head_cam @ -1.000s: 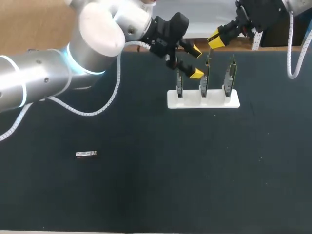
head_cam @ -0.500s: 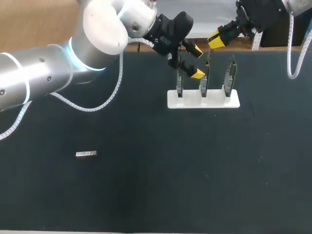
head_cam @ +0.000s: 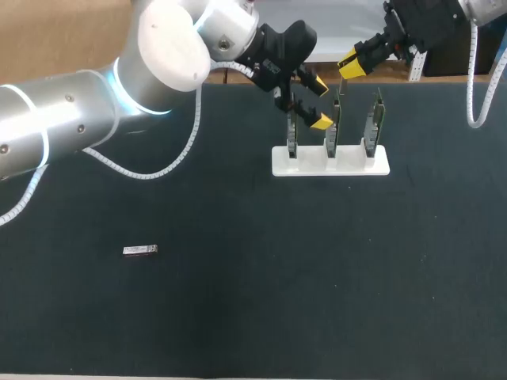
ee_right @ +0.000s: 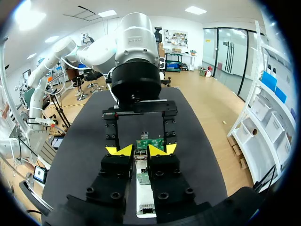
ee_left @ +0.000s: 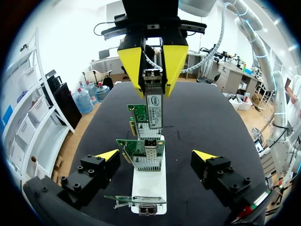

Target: Pick up the optical module with the left hand, and insert it into the network port with the right hand.

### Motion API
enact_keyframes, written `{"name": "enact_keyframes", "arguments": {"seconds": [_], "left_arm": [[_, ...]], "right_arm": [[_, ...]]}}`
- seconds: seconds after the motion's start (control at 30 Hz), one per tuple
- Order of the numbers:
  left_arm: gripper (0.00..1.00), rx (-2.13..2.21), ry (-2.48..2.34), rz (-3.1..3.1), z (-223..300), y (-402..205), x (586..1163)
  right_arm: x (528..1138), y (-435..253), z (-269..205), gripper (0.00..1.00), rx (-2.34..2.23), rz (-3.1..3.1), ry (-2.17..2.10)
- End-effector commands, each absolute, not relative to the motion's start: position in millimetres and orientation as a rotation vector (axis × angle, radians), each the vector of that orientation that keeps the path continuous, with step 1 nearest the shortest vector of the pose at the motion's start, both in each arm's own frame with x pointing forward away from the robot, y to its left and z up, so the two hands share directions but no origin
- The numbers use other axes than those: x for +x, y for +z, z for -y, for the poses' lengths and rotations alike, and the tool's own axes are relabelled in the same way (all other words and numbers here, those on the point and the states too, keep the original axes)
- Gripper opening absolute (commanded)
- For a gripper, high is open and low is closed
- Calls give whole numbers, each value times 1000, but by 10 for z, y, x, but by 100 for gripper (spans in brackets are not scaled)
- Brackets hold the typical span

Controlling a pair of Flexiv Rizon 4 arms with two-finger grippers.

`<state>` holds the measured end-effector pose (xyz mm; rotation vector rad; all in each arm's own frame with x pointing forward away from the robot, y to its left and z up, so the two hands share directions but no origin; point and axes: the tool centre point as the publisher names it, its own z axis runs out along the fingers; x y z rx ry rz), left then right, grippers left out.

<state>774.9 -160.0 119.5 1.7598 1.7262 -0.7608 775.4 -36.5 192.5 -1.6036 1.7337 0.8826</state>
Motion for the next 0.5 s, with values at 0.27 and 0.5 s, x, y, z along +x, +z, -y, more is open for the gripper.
{"name": "enact_keyframes", "arguments": {"seconds": [0.27,0.5], "left_arm": [[100,1777,-759,-1730,1594,1190,7759],[100,1783,-757,-1724,1605,1189,7757]], "right_arm": [[7762,1921,356,0,-1603,-1732,880],[7761,1922,355,0,-1605,-1732,878]]}}
